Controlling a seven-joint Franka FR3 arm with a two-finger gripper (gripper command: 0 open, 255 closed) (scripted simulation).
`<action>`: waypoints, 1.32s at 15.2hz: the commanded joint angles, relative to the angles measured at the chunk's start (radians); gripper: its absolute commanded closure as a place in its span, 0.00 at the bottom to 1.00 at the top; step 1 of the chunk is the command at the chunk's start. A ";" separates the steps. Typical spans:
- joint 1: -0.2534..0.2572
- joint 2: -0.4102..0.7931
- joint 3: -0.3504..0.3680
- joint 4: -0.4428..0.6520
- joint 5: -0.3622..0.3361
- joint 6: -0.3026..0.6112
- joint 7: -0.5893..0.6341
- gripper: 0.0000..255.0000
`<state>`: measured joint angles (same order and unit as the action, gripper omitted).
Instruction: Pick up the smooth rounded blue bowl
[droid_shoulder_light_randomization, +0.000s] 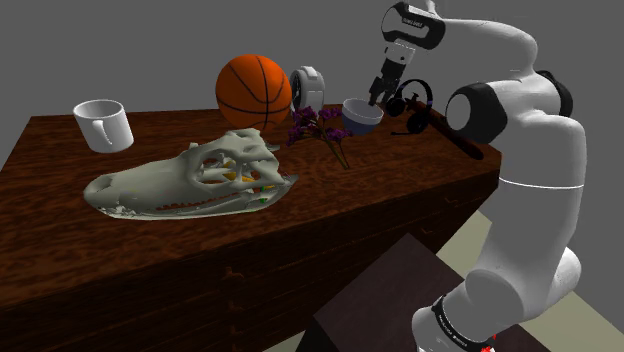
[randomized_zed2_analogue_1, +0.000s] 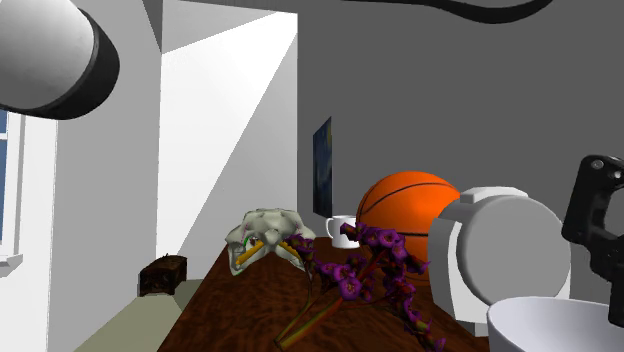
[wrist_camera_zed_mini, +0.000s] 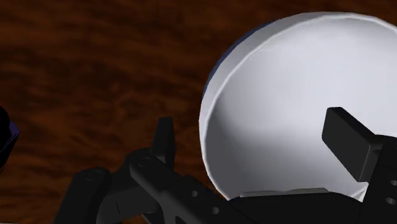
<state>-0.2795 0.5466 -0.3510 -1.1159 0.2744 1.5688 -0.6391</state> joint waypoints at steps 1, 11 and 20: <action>-0.056 0.130 0.011 0.196 0.033 -0.067 -0.005 0.00; -0.027 0.094 0.008 0.030 0.025 0.059 -0.024 1.00; -0.029 0.099 0.009 0.039 0.026 0.055 -0.024 1.00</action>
<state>-0.3082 0.6438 -0.3419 -1.0786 0.3014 1.6253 -0.6629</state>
